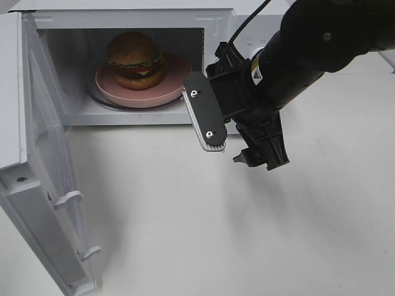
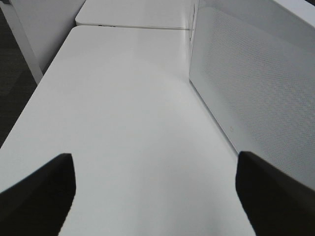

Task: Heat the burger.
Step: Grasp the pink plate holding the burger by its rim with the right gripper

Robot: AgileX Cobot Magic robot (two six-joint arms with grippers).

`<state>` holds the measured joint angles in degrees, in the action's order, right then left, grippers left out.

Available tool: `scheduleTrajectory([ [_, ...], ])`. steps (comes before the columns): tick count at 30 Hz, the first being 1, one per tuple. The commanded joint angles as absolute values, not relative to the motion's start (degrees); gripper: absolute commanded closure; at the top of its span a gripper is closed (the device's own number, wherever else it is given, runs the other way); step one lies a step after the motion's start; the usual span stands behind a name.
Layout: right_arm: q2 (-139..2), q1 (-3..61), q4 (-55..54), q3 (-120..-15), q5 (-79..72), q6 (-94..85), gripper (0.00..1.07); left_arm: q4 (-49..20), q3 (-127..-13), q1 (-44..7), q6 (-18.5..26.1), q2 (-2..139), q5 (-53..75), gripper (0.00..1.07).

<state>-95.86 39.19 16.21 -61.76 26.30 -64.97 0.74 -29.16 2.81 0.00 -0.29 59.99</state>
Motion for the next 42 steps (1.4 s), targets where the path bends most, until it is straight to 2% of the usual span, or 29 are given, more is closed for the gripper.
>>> scheduleTrajectory([
  [1,-95.4,39.4,17.8,-62.0,23.6,-64.2,0.12,0.5,-28.9,3.1,0.0,-1.4,59.4,0.23],
  [6,-95.6,39.4,18.2,-62.4,22.4,-64.2,0.13,0.5,-28.9,3.1,0.0,-1.4,59.4,0.23],
  [42,-123.4,41.2,18.8,-92.5,21.5,-62.5,0.20,0.5,-28.9,3.1,0.0,-1.4,59.4,0.23],
])
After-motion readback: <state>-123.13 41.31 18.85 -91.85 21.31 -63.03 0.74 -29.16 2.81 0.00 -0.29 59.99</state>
